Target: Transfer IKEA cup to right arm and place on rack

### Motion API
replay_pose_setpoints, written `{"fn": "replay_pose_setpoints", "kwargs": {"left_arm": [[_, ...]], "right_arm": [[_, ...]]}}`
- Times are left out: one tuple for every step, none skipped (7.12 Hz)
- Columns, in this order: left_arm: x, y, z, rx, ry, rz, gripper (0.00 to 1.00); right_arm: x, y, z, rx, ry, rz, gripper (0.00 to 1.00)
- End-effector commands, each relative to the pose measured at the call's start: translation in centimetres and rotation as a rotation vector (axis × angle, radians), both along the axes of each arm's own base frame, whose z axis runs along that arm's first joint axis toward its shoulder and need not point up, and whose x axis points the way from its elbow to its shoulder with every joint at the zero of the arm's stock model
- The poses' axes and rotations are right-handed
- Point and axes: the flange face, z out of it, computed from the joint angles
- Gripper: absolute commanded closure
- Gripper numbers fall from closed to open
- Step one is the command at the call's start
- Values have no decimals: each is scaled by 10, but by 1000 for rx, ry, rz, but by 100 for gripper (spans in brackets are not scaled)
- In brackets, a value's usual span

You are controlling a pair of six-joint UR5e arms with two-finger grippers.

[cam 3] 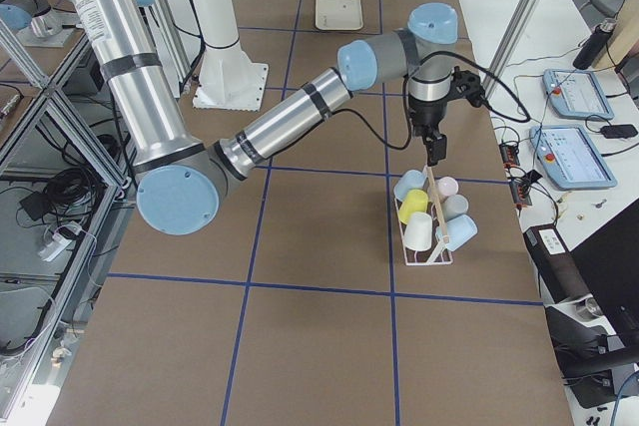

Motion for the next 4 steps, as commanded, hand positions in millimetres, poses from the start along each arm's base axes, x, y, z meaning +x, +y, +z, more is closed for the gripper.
{"fn": "replay_pose_setpoints", "kwargs": {"left_arm": [[-72, -9, 29, -10, -273, -9, 0], [-76, -15, 41, -63, -351, 1, 0], [-72, -27, 52, -150, -401, 54, 0], [-73, -27, 56, -188, -407, 90, 0]], "right_arm": [[-43, 24, 13, -26, -92, 23, 0], [-61, 27, 23, -55, -96, 43, 0], [-62, 43, 58, -94, -79, 35, 0], [-62, 41, 67, -70, -84, 33, 0]]}}
